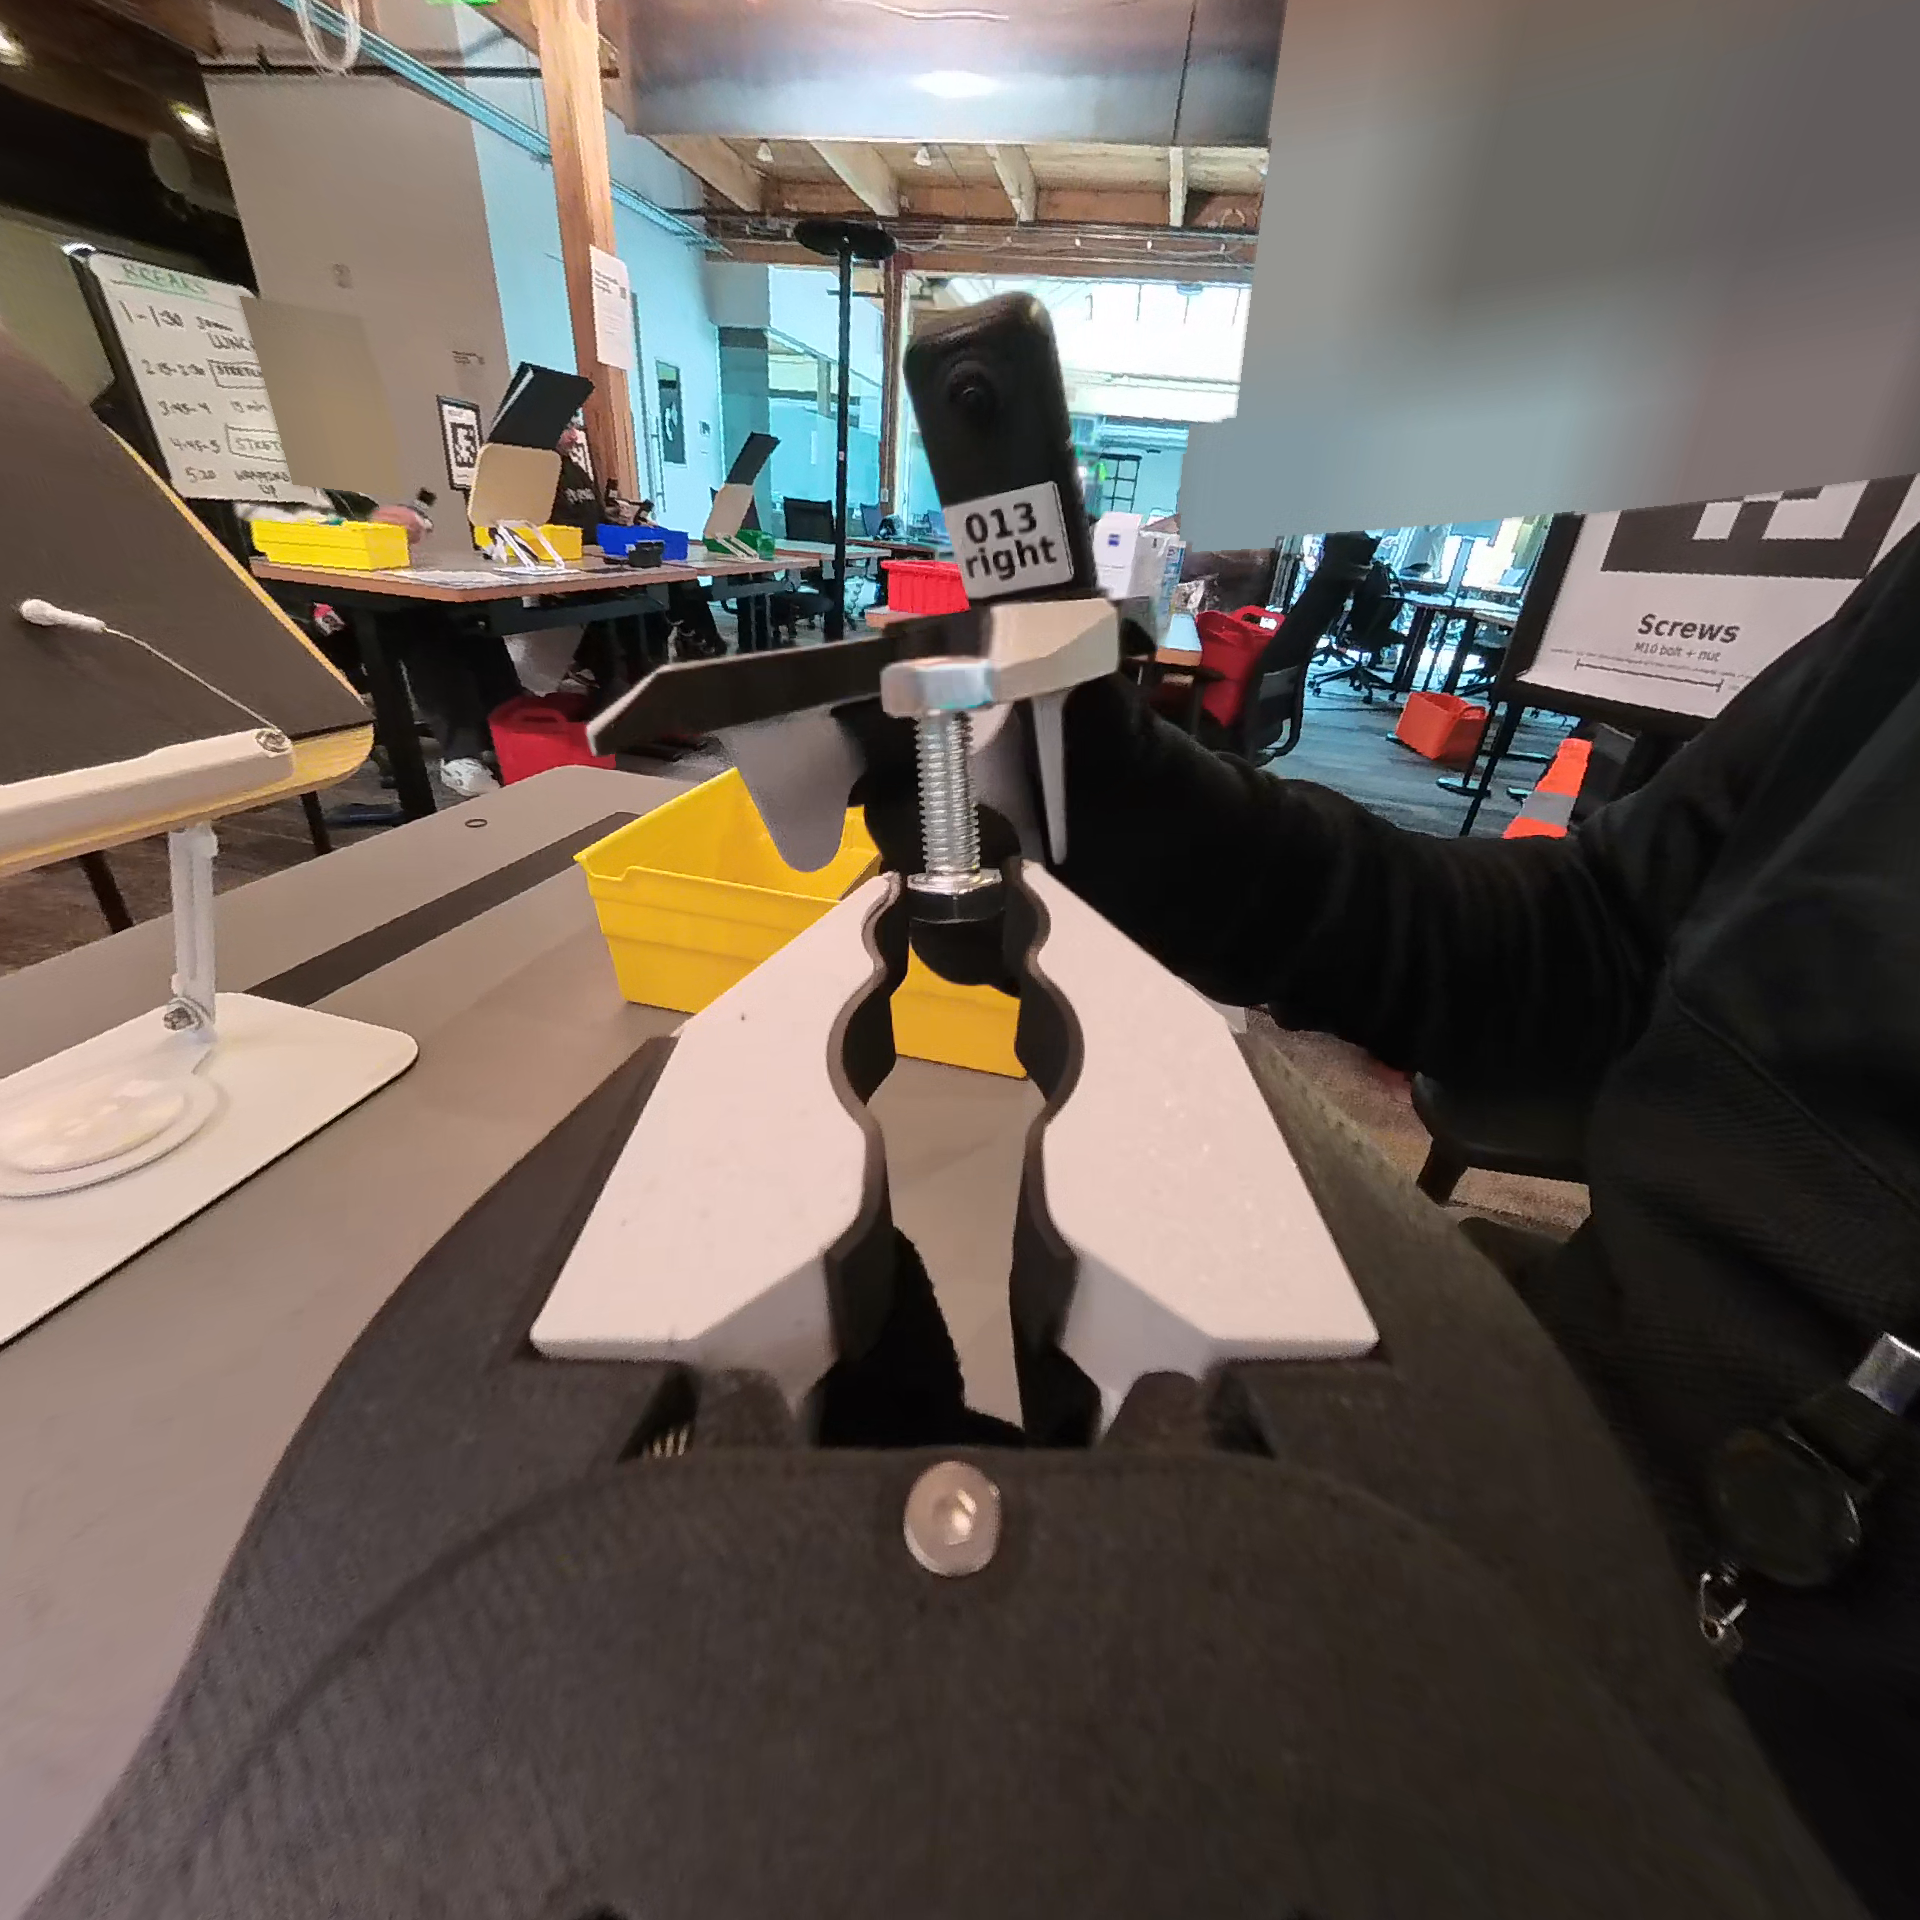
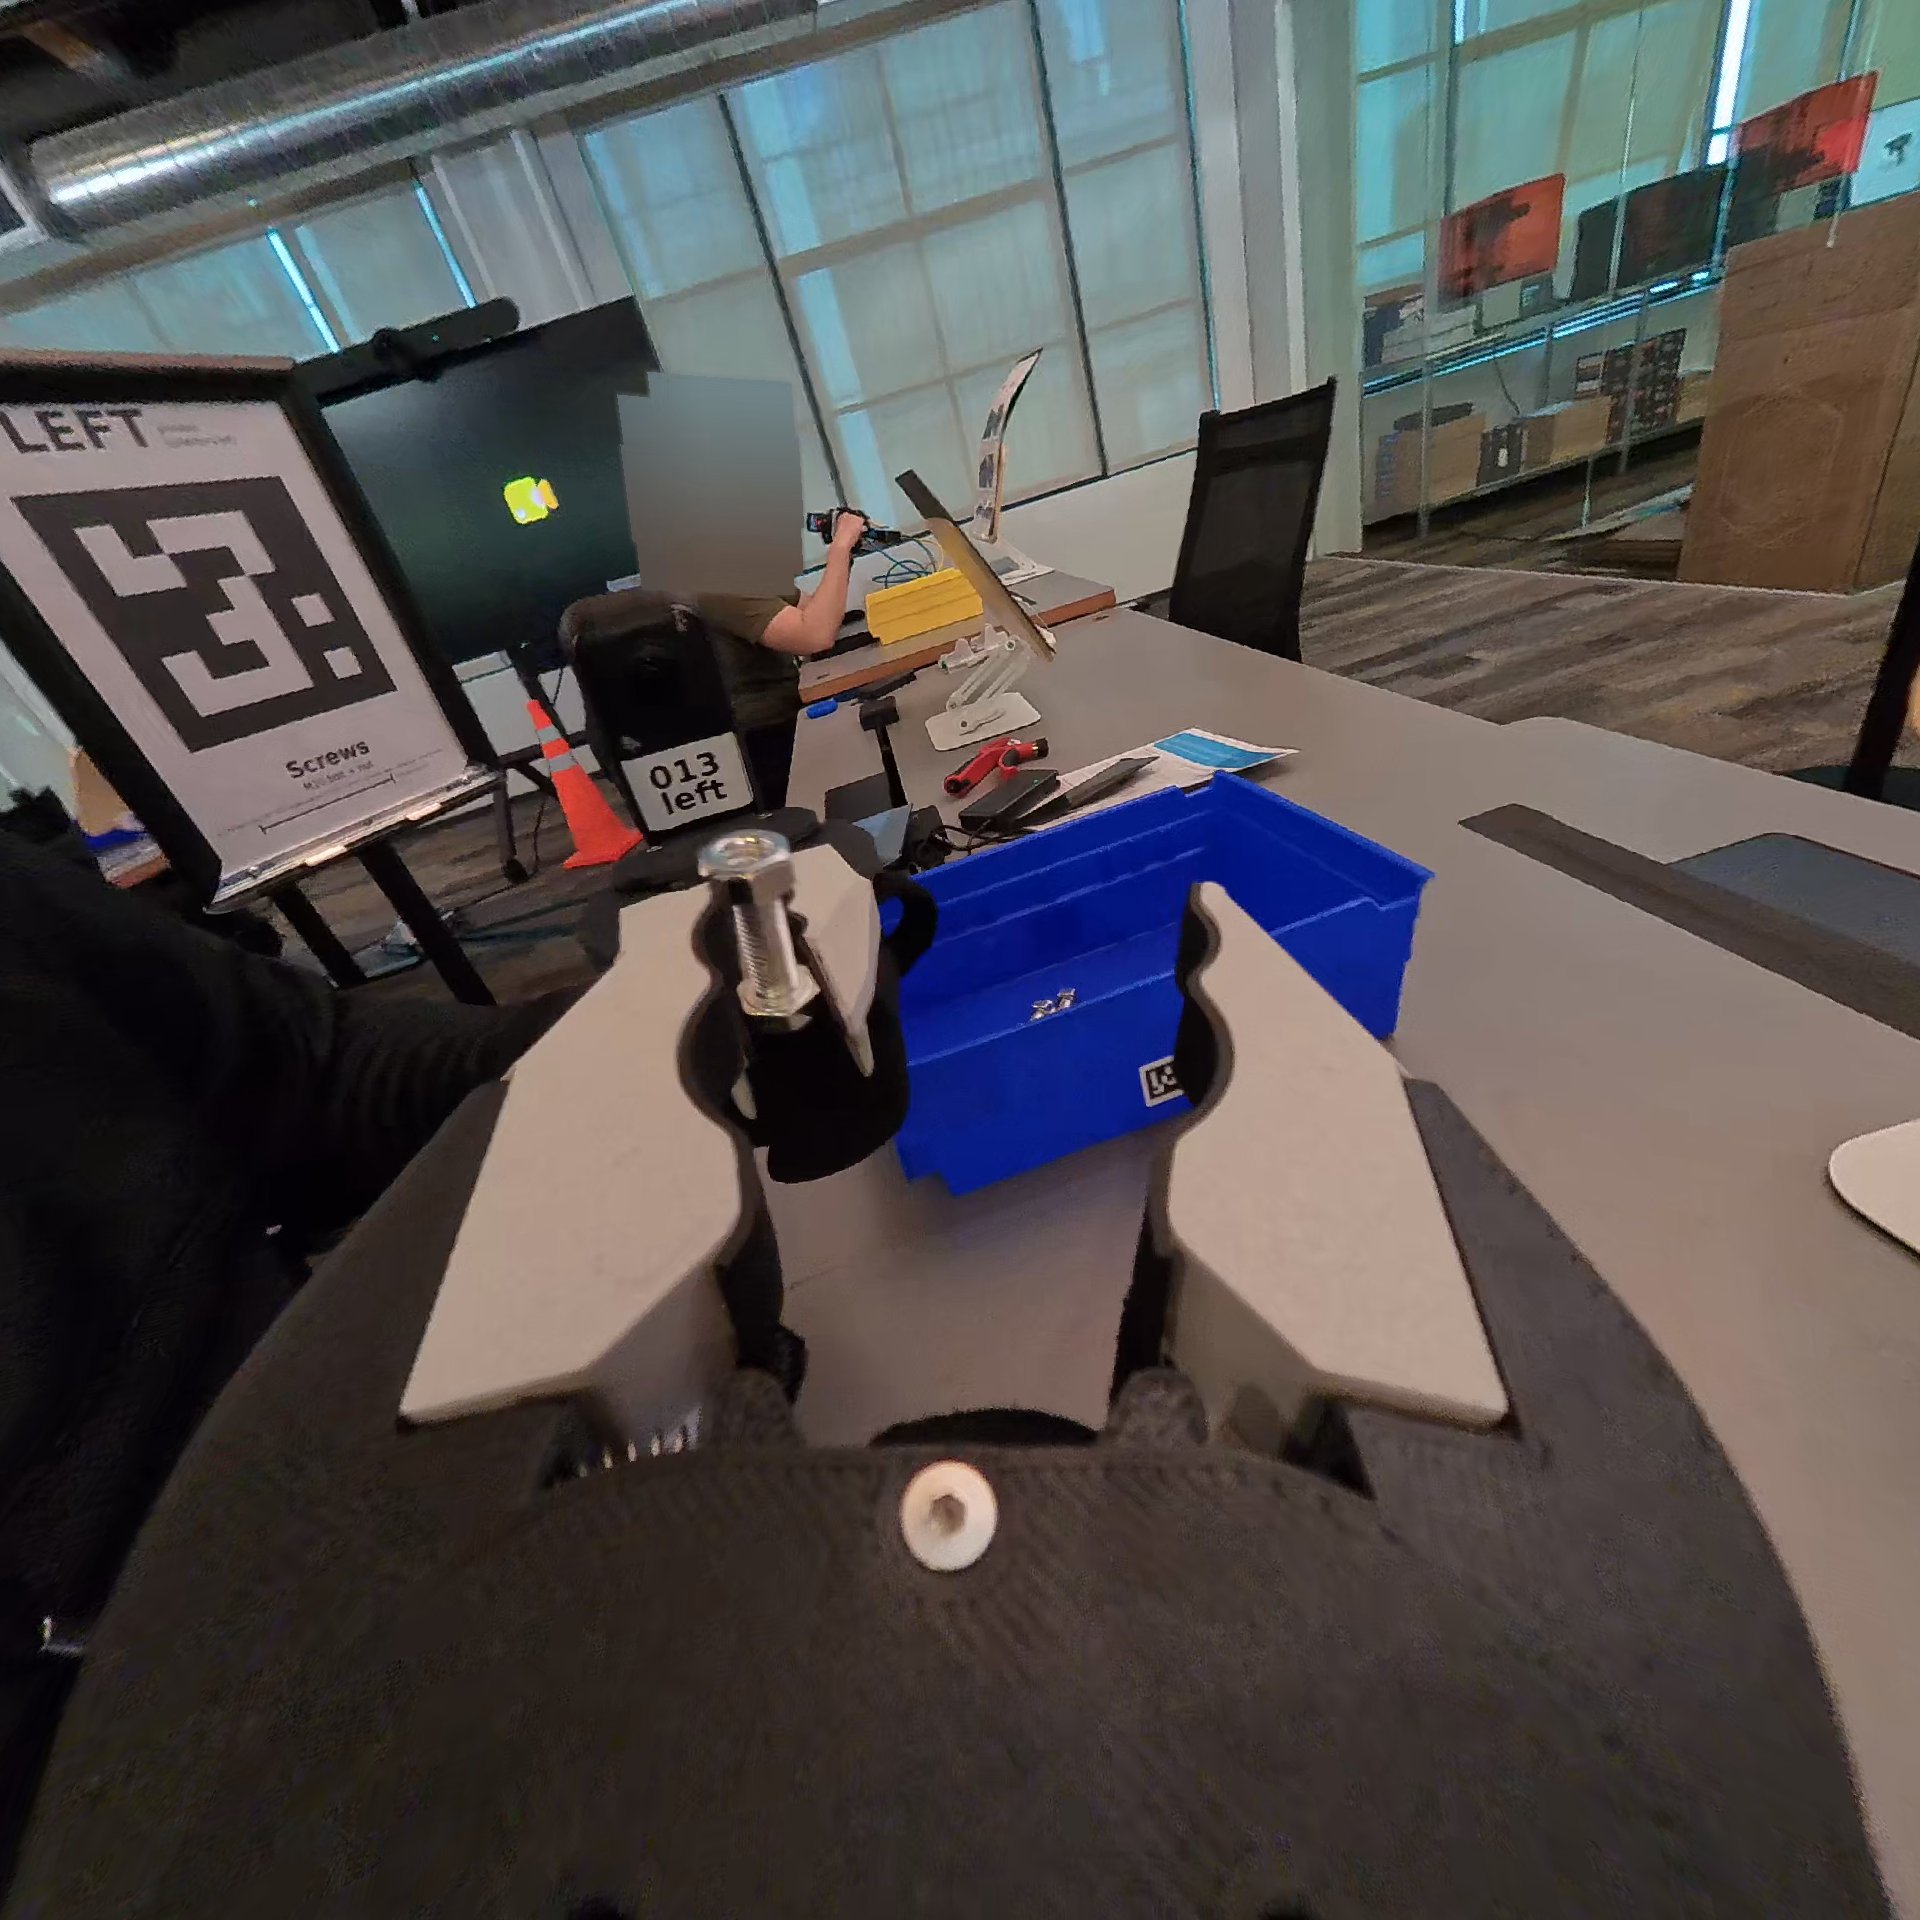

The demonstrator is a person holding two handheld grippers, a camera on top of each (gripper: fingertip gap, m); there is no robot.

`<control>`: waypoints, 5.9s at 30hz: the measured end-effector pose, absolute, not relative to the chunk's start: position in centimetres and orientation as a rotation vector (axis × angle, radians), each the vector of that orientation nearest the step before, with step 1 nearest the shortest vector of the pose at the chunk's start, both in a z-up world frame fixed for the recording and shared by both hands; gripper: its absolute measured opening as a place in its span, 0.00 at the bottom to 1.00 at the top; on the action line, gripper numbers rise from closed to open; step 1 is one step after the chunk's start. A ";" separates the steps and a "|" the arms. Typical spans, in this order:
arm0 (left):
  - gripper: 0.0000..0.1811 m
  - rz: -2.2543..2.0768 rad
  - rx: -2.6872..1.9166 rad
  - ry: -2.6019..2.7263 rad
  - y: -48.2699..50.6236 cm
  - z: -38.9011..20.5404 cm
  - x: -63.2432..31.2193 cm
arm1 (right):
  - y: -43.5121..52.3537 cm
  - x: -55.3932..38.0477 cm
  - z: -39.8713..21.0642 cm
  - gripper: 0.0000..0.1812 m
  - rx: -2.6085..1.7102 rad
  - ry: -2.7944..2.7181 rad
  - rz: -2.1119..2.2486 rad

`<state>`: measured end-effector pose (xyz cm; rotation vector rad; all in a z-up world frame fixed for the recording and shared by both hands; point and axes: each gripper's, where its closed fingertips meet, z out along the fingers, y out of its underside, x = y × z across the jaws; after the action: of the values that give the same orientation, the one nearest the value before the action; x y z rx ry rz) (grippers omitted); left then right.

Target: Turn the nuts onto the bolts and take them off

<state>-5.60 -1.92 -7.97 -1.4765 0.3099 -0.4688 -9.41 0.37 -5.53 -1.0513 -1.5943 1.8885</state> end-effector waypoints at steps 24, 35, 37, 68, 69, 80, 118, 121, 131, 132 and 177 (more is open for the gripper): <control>0.09 0.342 -1.792 0.450 -0.3 -12.6 -10.8 | -0.6 -9.4 -9.9 0.16 -1.237 -1.860 1.591; 0.09 0.302 -1.844 0.537 -0.5 -13.4 -10.1 | -1.0 -9.1 -10.4 0.08 -1.134 -1.950 1.502; 0.09 0.248 -1.860 0.561 -0.7 -13.5 -9.6 | -1.2 -8.8 -10.5 0.08 -1.053 -2.021 1.434; 0.09 0.382 -1.902 0.578 -0.3 -14.5 -10.1 | -0.8 -9.4 -11.7 0.08 -1.245 -1.912 1.618; 0.09 0.351 -1.910 0.578 -0.3 -14.5 -9.9 | -0.9 -9.3 -11.7 0.08 -1.205 -1.949 1.584; 0.09 -0.445 -1.873 0.463 -2.0 -14.0 -6.3 | -2.2 -6.8 -11.6 0.08 -0.347 -2.382 0.815; 0.09 -0.203 -1.789 0.438 -1.1 -12.1 -7.2 | -1.8 -7.7 -10.3 0.13 -1.311 -2.002 1.740; 0.09 -0.201 -1.799 0.451 -1.1 -12.1 -7.0 | -1.7 -7.6 -10.6 0.09 -1.252 -2.046 1.660; 0.09 -0.741 -1.751 0.336 -1.8 -12.4 -4.8 | -0.9 -6.6 -11.6 0.09 -0.098 -2.277 0.357; 0.09 -0.796 -1.733 0.326 -2.0 -12.3 -4.7 | -0.9 -6.7 -11.4 0.09 -0.003 -2.241 0.253; 0.09 -0.768 -1.713 0.330 -2.7 -11.8 -6.2 | 15.4 -0.4 -10.5 0.09 -1.042 -2.049 0.369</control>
<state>-6.21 -2.71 -11.85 -1.7126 0.3299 -0.7680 -0.38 15.42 -10.49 -1.0421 -2.0493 0.3690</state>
